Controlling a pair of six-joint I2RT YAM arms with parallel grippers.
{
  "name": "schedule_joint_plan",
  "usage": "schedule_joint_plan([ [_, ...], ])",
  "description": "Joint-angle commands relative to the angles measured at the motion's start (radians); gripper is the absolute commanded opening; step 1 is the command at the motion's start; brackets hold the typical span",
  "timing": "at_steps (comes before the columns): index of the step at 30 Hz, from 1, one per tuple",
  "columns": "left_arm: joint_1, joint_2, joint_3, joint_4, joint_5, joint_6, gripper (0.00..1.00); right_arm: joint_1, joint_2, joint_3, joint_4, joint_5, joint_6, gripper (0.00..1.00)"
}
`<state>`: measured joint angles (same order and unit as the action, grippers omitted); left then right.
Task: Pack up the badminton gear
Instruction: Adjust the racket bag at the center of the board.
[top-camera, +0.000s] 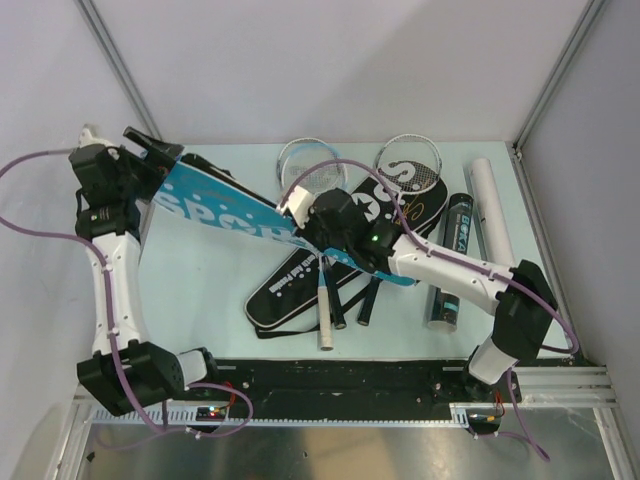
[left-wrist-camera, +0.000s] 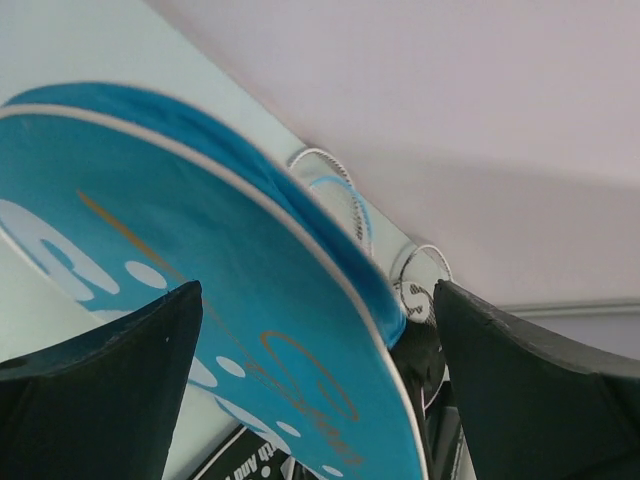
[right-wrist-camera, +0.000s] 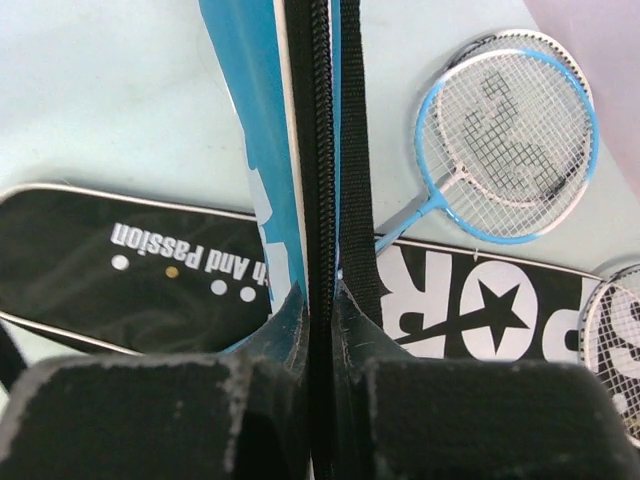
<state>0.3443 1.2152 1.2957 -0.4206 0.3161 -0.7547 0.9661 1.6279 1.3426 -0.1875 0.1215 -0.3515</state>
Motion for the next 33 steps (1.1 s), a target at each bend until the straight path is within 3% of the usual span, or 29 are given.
schedule_joint_plan([
  [1,-0.054,-0.043,0.100,0.046,-0.005,0.100,1.00,-0.020,-0.013,0.186,-0.081,-0.047,0.184,0.00],
  [5,-0.079,-0.078,0.108,0.049,-0.053,0.123,1.00,-0.046,0.012,0.270,-0.135,-0.149,0.359,0.00],
  [15,-0.131,-0.161,0.146,0.054,-0.140,0.151,1.00,-0.079,0.150,0.359,-0.037,-0.328,0.749,0.00],
  [24,-0.144,-0.299,-0.010,0.053,-0.189,0.194,1.00,-0.096,0.329,0.408,0.274,-0.435,1.059,0.00],
  [33,-0.153,-0.456,-0.184,0.057,-0.317,0.230,1.00,-0.083,0.596,0.569,0.508,-0.402,1.314,0.00],
])
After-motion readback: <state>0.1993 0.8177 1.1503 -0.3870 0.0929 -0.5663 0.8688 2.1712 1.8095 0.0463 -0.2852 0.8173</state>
